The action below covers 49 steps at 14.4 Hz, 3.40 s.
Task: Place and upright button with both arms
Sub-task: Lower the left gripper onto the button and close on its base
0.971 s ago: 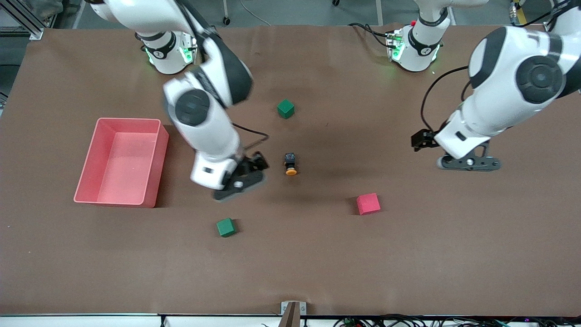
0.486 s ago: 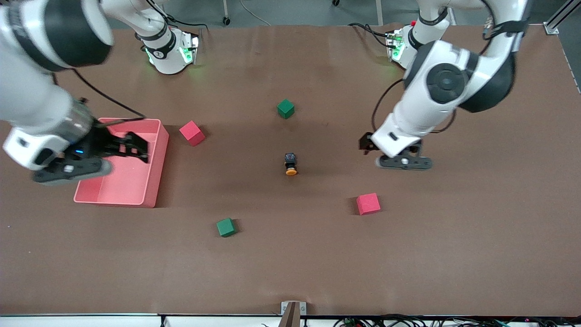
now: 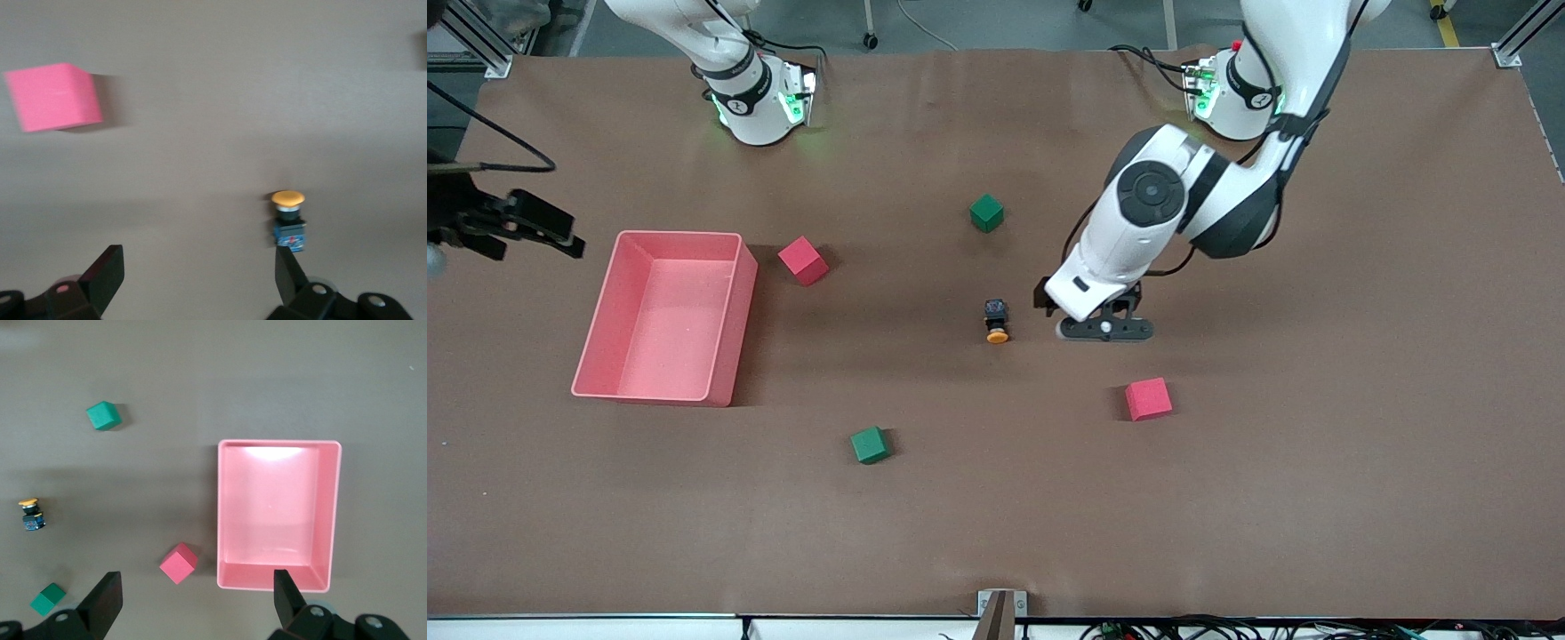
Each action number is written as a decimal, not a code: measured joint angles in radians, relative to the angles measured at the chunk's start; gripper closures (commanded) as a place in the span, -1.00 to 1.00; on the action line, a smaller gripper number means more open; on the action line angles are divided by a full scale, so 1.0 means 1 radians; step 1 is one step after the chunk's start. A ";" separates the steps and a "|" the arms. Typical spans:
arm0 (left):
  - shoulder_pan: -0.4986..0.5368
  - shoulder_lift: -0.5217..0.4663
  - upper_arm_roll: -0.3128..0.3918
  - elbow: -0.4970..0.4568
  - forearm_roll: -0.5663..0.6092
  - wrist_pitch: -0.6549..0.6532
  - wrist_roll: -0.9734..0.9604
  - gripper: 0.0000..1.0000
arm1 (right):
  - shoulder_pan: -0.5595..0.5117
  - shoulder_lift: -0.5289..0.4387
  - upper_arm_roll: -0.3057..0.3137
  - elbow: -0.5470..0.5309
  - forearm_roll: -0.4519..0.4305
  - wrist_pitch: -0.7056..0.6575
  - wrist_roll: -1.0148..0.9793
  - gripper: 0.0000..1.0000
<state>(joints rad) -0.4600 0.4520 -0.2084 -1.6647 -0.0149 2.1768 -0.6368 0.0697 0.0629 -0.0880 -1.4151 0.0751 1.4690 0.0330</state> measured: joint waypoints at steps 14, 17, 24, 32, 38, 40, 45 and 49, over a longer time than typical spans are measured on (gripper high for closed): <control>-0.203 0.336 0.018 0.156 0.196 0.144 -0.265 -0.99 | -0.038 -0.170 0.016 -0.249 -0.099 0.085 -0.035 -1.00; -0.202 0.356 0.020 0.168 0.196 0.144 -0.270 -0.88 | -0.038 -0.170 0.014 -0.249 -0.099 0.084 -0.056 -1.00; -0.204 0.376 0.019 0.174 0.196 0.149 -0.301 -0.48 | -0.025 -0.171 0.031 -0.249 -0.098 0.081 -0.065 -1.00; -0.204 0.388 0.019 0.181 0.196 0.155 -0.317 -0.21 | -0.016 -0.171 0.030 -0.257 -0.098 0.095 -0.110 -1.00; -0.209 0.398 0.019 0.201 0.196 0.155 -0.344 0.18 | -0.032 -0.175 -0.001 -0.254 -0.104 0.095 -0.205 -1.00; -0.212 0.398 0.019 0.202 0.196 0.155 -0.345 0.18 | -0.034 -0.177 -0.004 -0.253 -0.104 0.094 -0.218 -1.00; -0.212 0.407 0.019 0.205 0.196 0.155 -0.346 0.39 | -0.050 -0.177 -0.005 -0.254 -0.104 0.094 -0.219 -1.00; -0.212 0.409 0.019 0.208 0.197 0.156 -0.347 1.00 | -0.057 -0.177 -0.004 -0.254 -0.104 0.094 -0.221 -1.00</control>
<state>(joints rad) -0.6719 0.8614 -0.1895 -1.4563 0.1817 2.3326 -0.9838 0.0130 -0.1140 -0.0923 -1.6687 -0.0285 1.5630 -0.1881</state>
